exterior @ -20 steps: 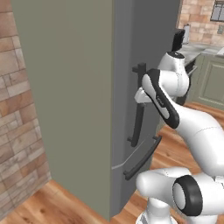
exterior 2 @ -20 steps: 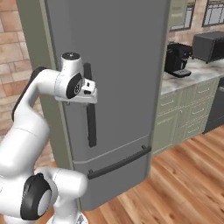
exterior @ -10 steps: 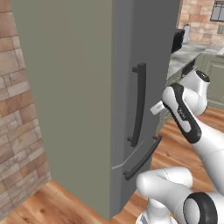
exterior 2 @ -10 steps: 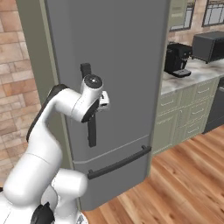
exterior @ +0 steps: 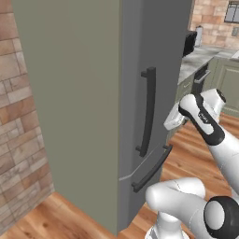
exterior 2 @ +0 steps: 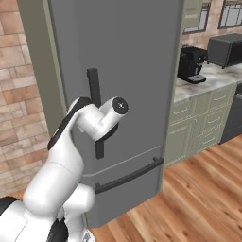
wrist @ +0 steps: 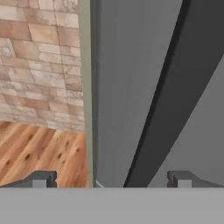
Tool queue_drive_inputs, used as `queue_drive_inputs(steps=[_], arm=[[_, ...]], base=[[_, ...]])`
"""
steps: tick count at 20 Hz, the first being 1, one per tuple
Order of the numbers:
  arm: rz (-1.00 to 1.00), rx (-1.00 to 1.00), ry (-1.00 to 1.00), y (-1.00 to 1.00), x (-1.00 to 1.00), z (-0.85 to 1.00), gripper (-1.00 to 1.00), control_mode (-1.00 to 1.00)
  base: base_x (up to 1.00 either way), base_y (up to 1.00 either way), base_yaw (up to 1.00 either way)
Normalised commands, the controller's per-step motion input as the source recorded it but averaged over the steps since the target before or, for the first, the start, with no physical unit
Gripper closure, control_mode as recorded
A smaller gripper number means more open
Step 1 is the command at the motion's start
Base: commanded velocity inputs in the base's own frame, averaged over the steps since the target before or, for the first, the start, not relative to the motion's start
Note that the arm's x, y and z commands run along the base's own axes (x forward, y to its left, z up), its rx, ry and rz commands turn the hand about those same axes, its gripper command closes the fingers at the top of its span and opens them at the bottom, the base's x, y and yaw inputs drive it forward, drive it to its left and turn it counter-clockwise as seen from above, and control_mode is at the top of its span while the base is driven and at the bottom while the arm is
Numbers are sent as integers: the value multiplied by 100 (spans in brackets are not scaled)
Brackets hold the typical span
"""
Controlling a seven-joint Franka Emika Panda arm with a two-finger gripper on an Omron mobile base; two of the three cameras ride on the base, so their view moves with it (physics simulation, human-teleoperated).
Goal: Gather the tomato and lemon from the fridge and place them on a tray on the dining counter. Then gather the steaks from the fridge and place them on the other tray.
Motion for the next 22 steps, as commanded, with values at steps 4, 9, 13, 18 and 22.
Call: queue_drive_inputs(steps=[4,9,13,18,22], arm=[[17,0,-8,7,3,-26,-100,-100],[5,0,-19,2,16,-21,-100,-100],[0,5,-15,0,10,-8,-100,-100],[-4,11,-9,1,19,0,-100,-100],[-4,11,-3,7,35,0,-100,-100]], base=[[0,0,0],[0,0,0],[0,0,0],[0,0,0],[0,0,0]])
